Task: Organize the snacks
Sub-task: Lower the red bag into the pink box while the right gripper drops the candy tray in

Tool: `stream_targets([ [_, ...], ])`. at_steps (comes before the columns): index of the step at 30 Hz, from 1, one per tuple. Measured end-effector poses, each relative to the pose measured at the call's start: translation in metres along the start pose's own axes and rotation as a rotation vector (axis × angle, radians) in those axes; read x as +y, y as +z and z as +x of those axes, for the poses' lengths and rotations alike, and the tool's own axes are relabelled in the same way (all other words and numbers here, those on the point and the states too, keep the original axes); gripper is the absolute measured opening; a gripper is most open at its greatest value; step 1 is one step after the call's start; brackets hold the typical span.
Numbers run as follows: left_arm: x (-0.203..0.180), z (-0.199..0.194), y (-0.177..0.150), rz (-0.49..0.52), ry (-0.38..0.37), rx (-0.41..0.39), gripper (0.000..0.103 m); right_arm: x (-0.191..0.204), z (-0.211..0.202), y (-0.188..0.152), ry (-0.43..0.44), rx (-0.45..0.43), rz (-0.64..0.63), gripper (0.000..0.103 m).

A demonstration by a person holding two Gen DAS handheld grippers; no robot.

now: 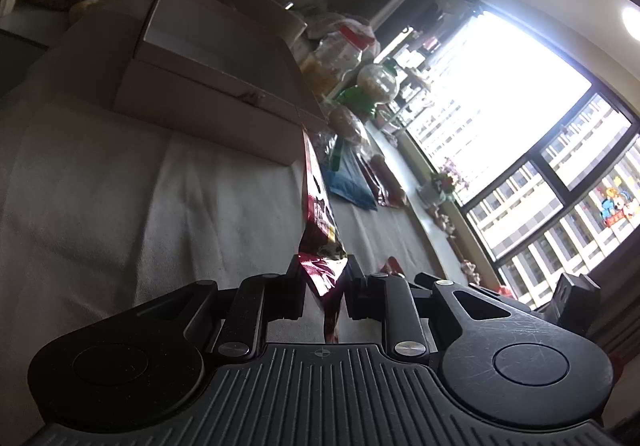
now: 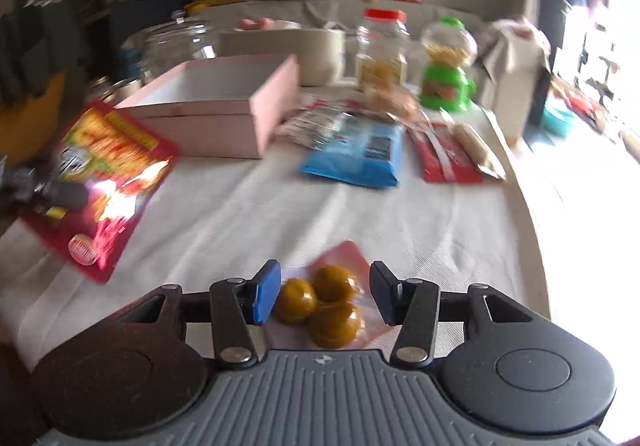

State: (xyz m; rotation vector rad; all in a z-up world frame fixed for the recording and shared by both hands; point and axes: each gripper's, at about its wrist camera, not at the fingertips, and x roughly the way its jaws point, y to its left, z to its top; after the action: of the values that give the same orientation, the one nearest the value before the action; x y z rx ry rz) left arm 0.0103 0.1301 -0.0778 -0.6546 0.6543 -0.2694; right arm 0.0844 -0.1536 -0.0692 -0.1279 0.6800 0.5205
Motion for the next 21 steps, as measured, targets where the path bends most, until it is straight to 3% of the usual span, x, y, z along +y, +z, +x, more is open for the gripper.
stream_targets([
  [4, 0.0, 0.002, -0.004, -0.003, 0.007, 0.014, 0.023, 0.002, 0.005, -0.01, 0.038, 0.032, -0.019, 0.053],
  [8, 0.001, 0.003, -0.003, -0.007, 0.012, 0.019, 0.023, 0.01, 0.005, -0.009, 0.019, 0.019, -0.081, 0.048],
  [13, -0.005, -0.011, 0.017, -0.004, -0.043, -0.056, 0.023, 0.017, -0.011, 0.011, 0.07, -0.031, -0.11, 0.048],
  [17, -0.016, -0.021, 0.077, 0.084, -0.036, -0.161, 0.023, 0.037, -0.018, 0.062, 0.138, -0.141, -0.197, 0.048],
  [21, -0.024, -0.007, 0.162, 0.174, 0.002, -0.239, 0.024, 0.069, 0.012, 0.132, 0.169, -0.263, -0.288, 0.048],
])
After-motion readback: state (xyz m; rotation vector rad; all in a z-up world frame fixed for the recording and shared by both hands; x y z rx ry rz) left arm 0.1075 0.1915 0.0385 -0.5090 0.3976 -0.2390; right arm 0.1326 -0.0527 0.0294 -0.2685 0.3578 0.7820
